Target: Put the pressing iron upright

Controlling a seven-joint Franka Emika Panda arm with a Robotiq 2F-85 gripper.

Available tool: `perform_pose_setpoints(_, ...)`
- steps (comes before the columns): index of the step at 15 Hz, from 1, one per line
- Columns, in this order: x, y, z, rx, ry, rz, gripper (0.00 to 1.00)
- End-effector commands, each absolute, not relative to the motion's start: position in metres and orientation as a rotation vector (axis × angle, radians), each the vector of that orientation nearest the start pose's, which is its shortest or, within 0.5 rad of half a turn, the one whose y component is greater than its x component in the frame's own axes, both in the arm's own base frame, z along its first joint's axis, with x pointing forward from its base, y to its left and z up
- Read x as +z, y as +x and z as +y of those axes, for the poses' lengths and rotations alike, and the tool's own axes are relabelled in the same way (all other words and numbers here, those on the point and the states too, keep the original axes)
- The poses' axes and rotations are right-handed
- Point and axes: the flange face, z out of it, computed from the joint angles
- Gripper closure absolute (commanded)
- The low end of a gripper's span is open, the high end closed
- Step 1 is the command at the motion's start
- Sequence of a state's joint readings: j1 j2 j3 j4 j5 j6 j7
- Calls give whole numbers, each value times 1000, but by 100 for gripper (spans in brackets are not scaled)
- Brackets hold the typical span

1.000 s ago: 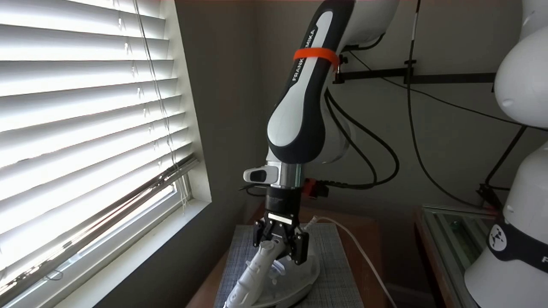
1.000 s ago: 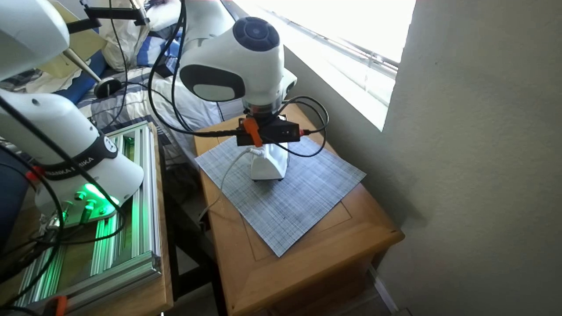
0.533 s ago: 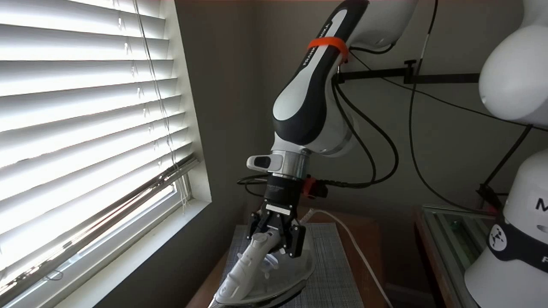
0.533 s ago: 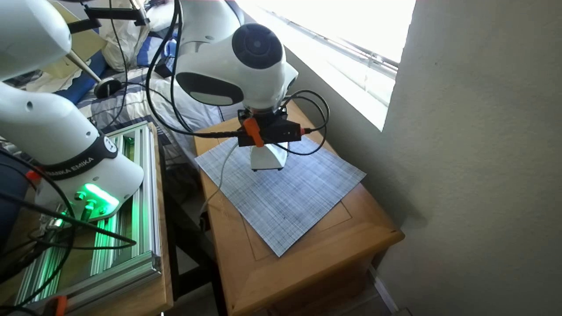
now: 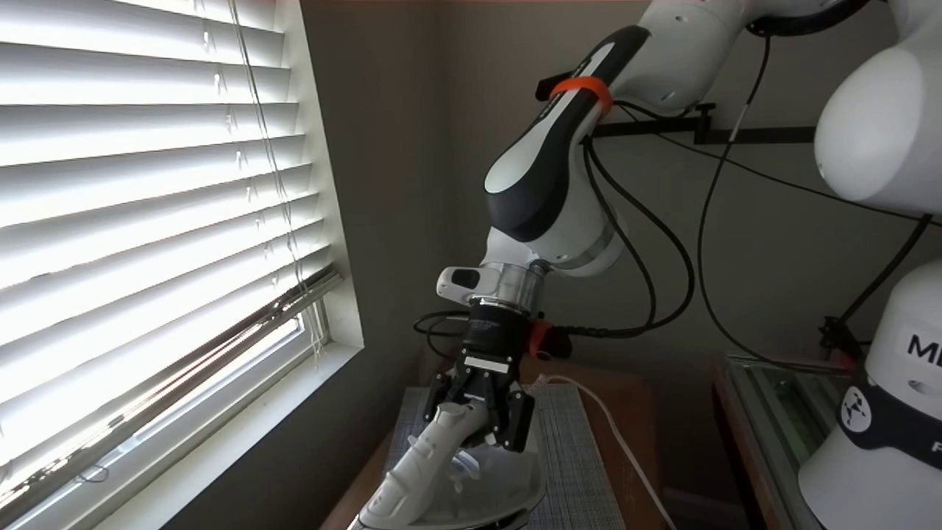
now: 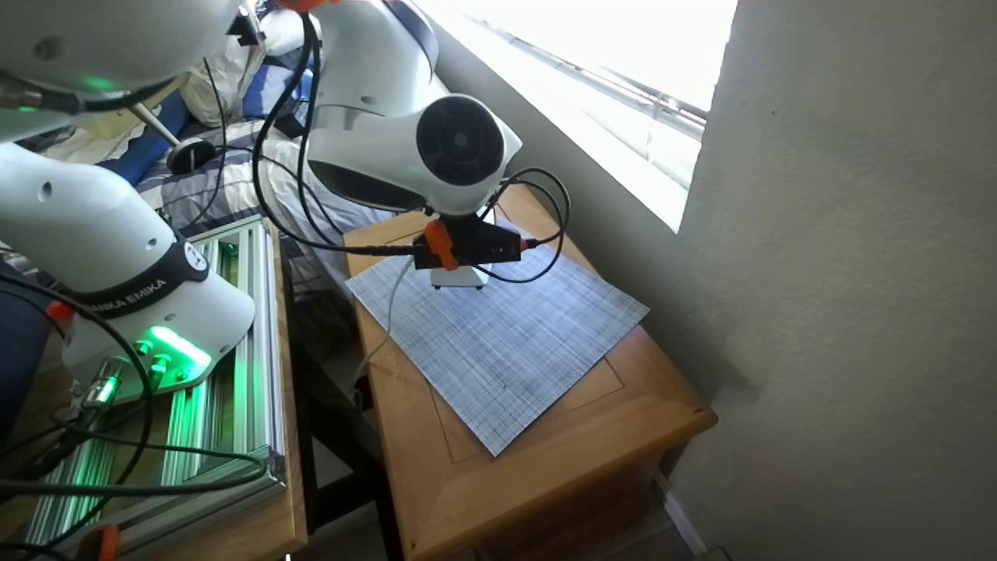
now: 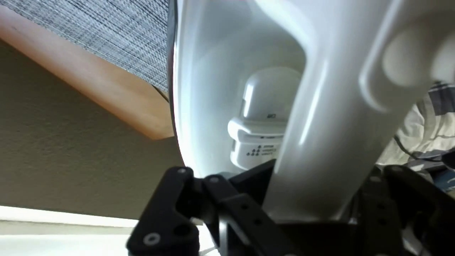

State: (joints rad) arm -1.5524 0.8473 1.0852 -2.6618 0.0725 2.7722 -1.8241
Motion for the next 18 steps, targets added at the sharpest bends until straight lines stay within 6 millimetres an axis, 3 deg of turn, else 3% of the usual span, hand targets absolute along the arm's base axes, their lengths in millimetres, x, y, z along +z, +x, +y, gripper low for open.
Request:
perform_pose_setpoints(1, 124, 383, -64, -878, -1842, -1386, 100)
perform_pose_setpoints(6, 112, 378, -60, -977, -1735, -1354, 100)
perform_pose_setpoints(18, 69, 388, -49, -1086, -1648, -1349, 100)
